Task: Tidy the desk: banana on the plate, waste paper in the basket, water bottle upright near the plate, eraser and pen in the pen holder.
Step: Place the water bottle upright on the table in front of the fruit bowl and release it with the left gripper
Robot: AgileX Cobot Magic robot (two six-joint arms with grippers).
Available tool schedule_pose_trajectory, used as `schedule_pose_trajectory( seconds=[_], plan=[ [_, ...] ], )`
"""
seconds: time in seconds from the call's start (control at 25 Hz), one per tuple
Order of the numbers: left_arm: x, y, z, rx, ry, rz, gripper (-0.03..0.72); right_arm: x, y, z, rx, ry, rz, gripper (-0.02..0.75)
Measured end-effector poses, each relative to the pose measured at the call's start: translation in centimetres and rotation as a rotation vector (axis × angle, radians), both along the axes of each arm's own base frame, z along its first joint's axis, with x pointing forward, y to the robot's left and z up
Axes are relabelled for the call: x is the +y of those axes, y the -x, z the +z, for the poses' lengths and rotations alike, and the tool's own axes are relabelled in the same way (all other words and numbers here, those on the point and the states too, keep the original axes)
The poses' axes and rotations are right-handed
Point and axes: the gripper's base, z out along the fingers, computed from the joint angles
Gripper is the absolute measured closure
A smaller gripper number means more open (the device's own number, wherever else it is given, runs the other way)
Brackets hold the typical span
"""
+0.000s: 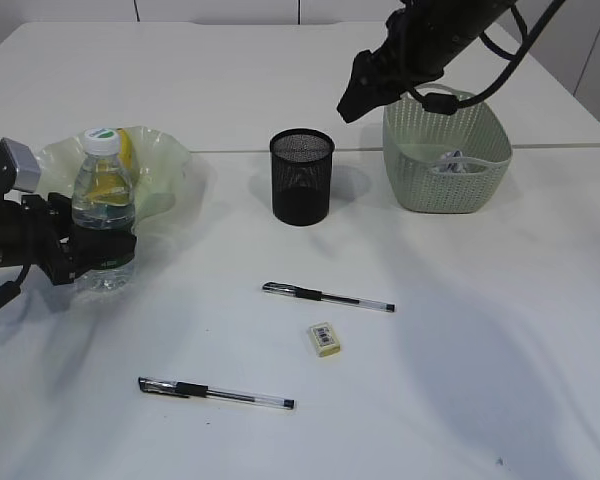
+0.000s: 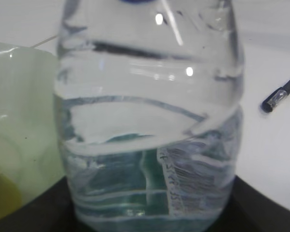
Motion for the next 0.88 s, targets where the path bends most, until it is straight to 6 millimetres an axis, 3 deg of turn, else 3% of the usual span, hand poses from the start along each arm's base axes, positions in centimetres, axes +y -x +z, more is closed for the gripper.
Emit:
schedule_pose_trajectory(
  seconds=[0.28, 0.88],
  plan=[
    [0.02, -0.01, -0.03, 0.028, 0.017, 0.015, 0.195, -0.24, -0.05, -0.11, -0.007, 0.032, -0.001, 0.177],
    [-0.1, 0.04, 0.15, 0.057, 0.065, 0.022, 0.18, -0.33, -0.28, -0.05, -0.032, 0.04, -0.011, 0.177]
  ],
)
